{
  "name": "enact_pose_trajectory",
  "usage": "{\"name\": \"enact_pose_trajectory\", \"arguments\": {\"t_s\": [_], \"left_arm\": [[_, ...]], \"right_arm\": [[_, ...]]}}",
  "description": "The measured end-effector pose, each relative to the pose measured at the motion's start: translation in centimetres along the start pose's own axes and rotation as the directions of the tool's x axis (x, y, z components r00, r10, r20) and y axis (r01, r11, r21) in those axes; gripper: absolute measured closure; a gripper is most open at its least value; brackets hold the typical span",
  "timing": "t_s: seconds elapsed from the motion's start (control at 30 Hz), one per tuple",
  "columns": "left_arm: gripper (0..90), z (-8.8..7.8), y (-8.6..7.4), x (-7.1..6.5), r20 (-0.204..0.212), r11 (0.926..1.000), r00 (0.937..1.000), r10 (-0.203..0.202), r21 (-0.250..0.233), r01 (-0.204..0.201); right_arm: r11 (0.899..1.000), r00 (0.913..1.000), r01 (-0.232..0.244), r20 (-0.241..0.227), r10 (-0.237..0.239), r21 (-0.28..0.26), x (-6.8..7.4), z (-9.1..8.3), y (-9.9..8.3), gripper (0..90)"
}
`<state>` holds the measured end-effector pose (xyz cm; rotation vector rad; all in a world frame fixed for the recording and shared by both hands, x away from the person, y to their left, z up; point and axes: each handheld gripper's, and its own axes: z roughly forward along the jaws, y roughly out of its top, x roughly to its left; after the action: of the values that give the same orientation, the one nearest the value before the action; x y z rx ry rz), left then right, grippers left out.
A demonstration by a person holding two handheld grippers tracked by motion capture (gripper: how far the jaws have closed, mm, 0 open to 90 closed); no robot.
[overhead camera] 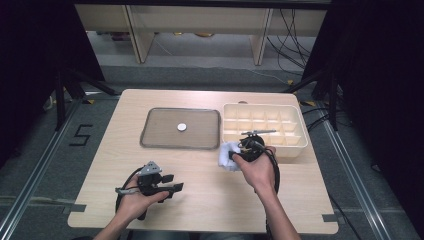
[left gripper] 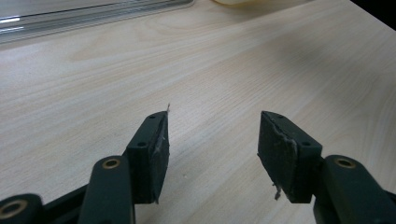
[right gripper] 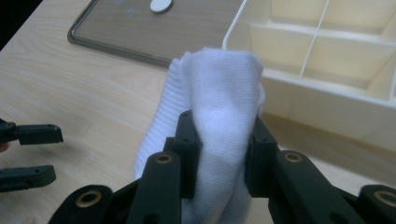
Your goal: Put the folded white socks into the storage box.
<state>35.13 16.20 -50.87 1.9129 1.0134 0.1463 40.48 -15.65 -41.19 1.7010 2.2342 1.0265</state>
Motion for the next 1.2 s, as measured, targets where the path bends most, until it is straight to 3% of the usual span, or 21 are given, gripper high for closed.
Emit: {"name": "enact_pose_trajectory", "arguments": {"t_s": [0.1,0.17,0.2,0.4,0.53,0.57,0.6,0.67,0.8,0.83,0.87,0.93,1.03,1.07,1.13,1.2], "left_arm": [[42.6,0.0,0.0,-0.1,0.003,1.0000,1.0000,0.000,0.002,0.000],[42.6,0.0,0.0,-0.1,0.000,1.0000,1.0000,-0.002,-0.001,0.002],[42.6,0.0,0.0,-0.1,0.001,1.0000,1.0000,-0.001,0.000,0.001],[42.5,0.0,0.0,-0.1,0.003,1.0000,1.0000,-0.006,0.000,0.006],[42.3,0.1,0.0,-0.2,0.005,1.0000,0.9999,-0.009,-0.001,0.009],[42.3,0.1,0.0,-0.1,0.005,1.0000,1.0000,-0.005,0.003,0.005],[42.2,0.1,0.1,-0.2,0.006,1.0000,1.0000,-0.007,0.001,0.007],[42.2,0.1,0.1,-0.2,0.008,1.0000,0.9999,-0.008,-0.004,0.008],[41.9,0.1,0.1,-0.1,0.006,0.9999,0.9999,-0.009,-0.004,0.009],[41.8,0.1,0.1,-0.1,0.006,1.0000,0.9999,-0.009,-0.004,0.009],[41.6,0.1,0.1,-0.1,0.007,0.9999,0.9999,-0.009,-0.004,0.009],[41.3,0.1,0.1,-0.1,0.006,0.9999,0.9999,-0.009,-0.004,0.009],[41.2,0.0,0.1,-0.1,0.001,1.0000,1.0000,-0.009,-0.002,0.009],[41.1,0.0,0.1,-0.1,0.000,1.0000,1.0000,-0.008,-0.003,0.008],[41.1,0.0,0.1,-0.1,0.002,0.9999,1.0000,-0.010,-0.007,0.010],[41.0,0.0,0.1,-0.1,0.004,0.9999,0.9999,-0.010,-0.006,0.010]], "right_arm": [[1.000,0.9998,0.018,0.000,-0.018,-0.017,-0.3,-0.3,0.7,71.8],[1.000,0.9999,0.005,0.011,-0.005,-0.023,-0.3,-0.5,1.2,71.8],[0.998,0.9989,0.044,0.016,-0.043,-0.045,-0.6,-0.4,1.4,71.8],[0.996,0.9984,0.053,0.026,-0.051,-0.073,-1.1,-0.8,2.2,71.8],[0.997,0.9988,0.022,0.046,-0.018,-0.079,-1.0,-1.1,2.8,71.8],[0.996,0.9972,0.048,0.061,-0.043,-0.081,-1.2,-1.1,3.0,71.8],[0.997,0.9988,-0.004,0.048,0.008,-0.079,-0.8,-1.2,3.1,71.8],[0.995,0.9983,0.029,0.054,-0.024,-0.100,-1.0,-1.1,3.4,71.8],[0.994,0.9977,0.021,0.066,-0.015,-0.104,-1.0,-1.3,4.0,71.8],[0.995,0.9976,-0.017,0.065,0.024,-0.101,-0.7,-1.3,4.1,71.8],[0.994,0.9975,0.016,0.070,-0.009,-0.104,-1.0,-1.3,4.2,71.8],[0.994,0.9974,0.002,0.072,0.006,-0.106,-1.0,-1.3,4.4,71.8],[0.992,0.9968,0.017,0.080,-0.007,-0.124,-1.2,-1.3,4.6,71.8],[0.993,0.9968,-0.009,0.077,0.018,-0.117,-1.0,-1.4,4.6,71.8],[0.993,0.9967,-0.001,0.080,0.010,-0.117,-1.2,-1.4,4.7,71.8],[0.993,0.9964,-0.022,0.078,0.031,-0.117,-1.1,-1.5,4.8,71.8]]}}
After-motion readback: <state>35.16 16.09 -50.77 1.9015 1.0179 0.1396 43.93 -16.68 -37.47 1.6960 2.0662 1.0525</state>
